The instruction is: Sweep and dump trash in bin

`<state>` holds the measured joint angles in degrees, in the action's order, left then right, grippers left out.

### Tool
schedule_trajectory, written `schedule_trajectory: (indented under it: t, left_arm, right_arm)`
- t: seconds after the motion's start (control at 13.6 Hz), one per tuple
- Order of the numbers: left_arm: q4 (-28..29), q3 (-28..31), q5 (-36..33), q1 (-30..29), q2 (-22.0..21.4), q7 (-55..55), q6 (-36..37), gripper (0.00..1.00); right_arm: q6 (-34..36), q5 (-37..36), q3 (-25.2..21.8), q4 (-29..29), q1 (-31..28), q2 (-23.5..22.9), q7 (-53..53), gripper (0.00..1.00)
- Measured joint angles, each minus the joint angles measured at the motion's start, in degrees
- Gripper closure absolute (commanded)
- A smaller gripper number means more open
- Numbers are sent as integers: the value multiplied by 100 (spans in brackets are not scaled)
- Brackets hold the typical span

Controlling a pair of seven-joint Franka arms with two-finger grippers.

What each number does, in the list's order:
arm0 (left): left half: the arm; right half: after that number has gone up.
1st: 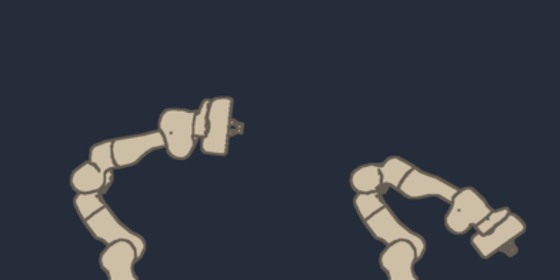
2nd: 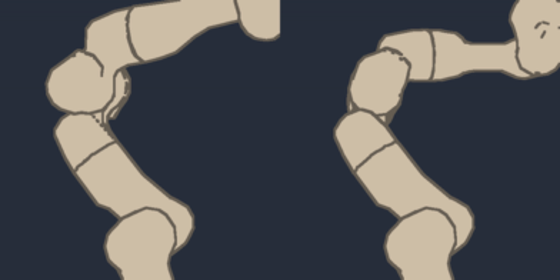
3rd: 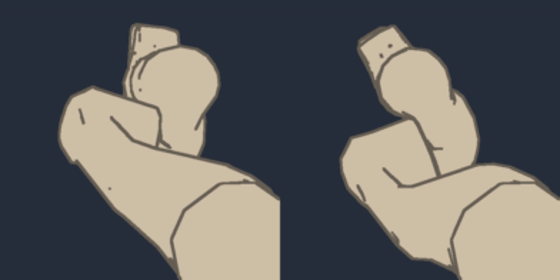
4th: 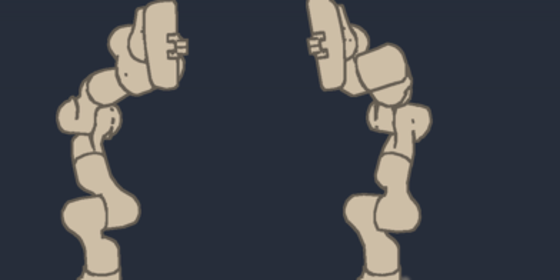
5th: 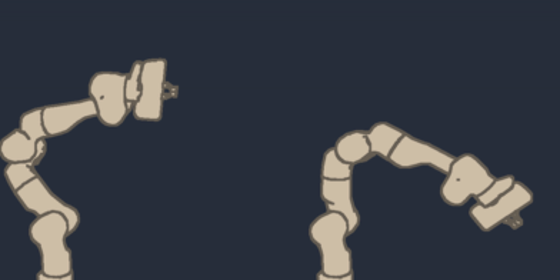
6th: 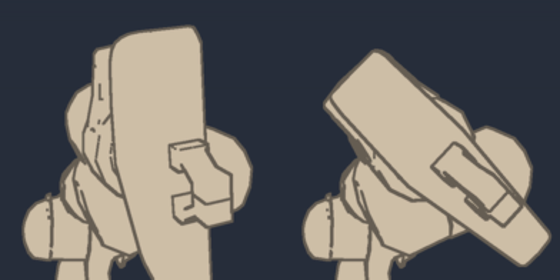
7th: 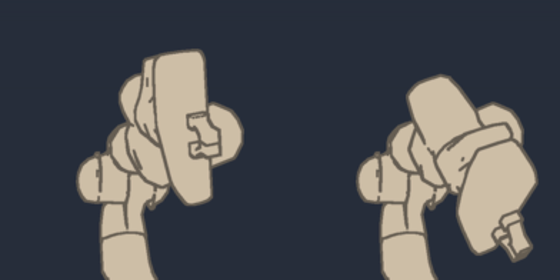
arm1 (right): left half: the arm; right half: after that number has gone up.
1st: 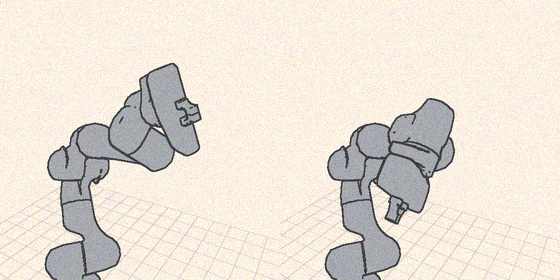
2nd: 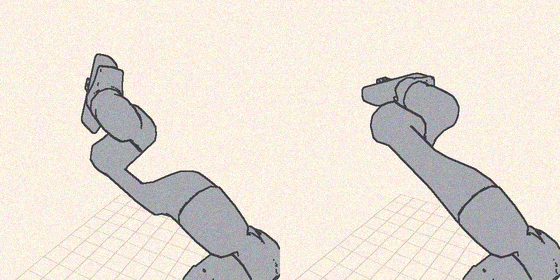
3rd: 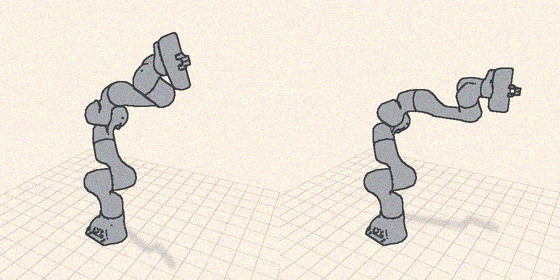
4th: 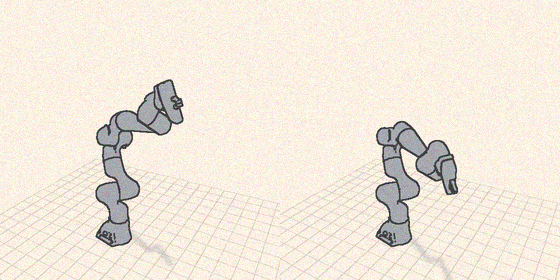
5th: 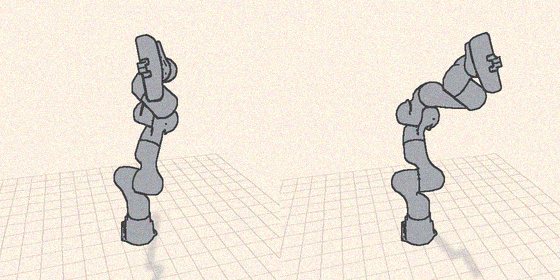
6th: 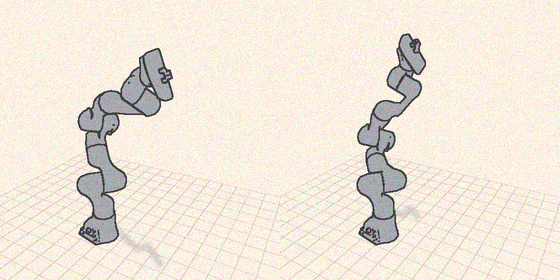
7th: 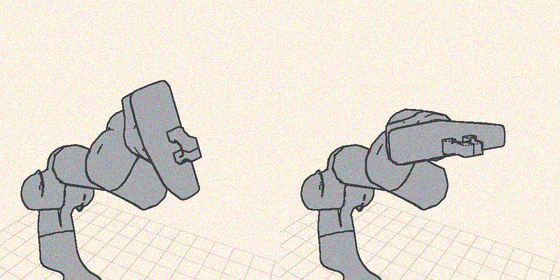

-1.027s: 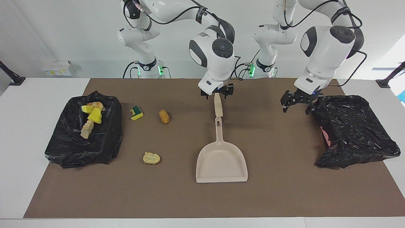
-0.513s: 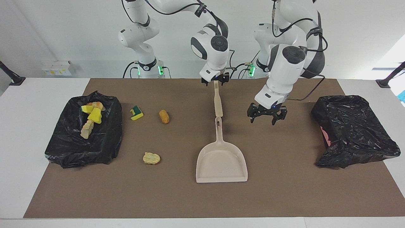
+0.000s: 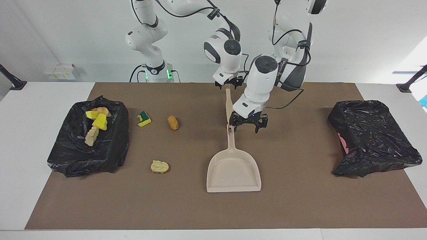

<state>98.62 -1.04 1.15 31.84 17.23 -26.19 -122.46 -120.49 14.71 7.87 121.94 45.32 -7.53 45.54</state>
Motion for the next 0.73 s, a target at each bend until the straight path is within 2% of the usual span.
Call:
schedule_trajectory:
  t: [0.07, 0.15, 0.22, 0.51, 0.59, 0.73]
  left_arm:
    - [-59, 1, 0, 116, 110, -138, -51, 0]
    - [-80, 2, -1, 175, 186, -225, -117, 0]
    - [-82, 5, -1, 199, 235, -269, -170, 0]
    - [-83, 6, -135, 404, 488, -573, -270, 0]
    - [-85, 4, -191, 450, 547, -686, -325, 7]
    - [-85, 6, -210, 470, 597, -769, -354, 39]
  right_arm:
    - [0, 15, 0, 1, 5, 1, 2, 55]
    - [0, 28, 0, 5, 6, 5, 2, 87]
    - [0, 35, 0, 8, 6, 9, 3, 100]
    - [0, 48, 0, 12, 8, 18, 221, 100]
    - [1, 49, 0, 12, 8, 18, 266, 100]
    - [17, 49, -7, 12, 7, 34, 345, 100]
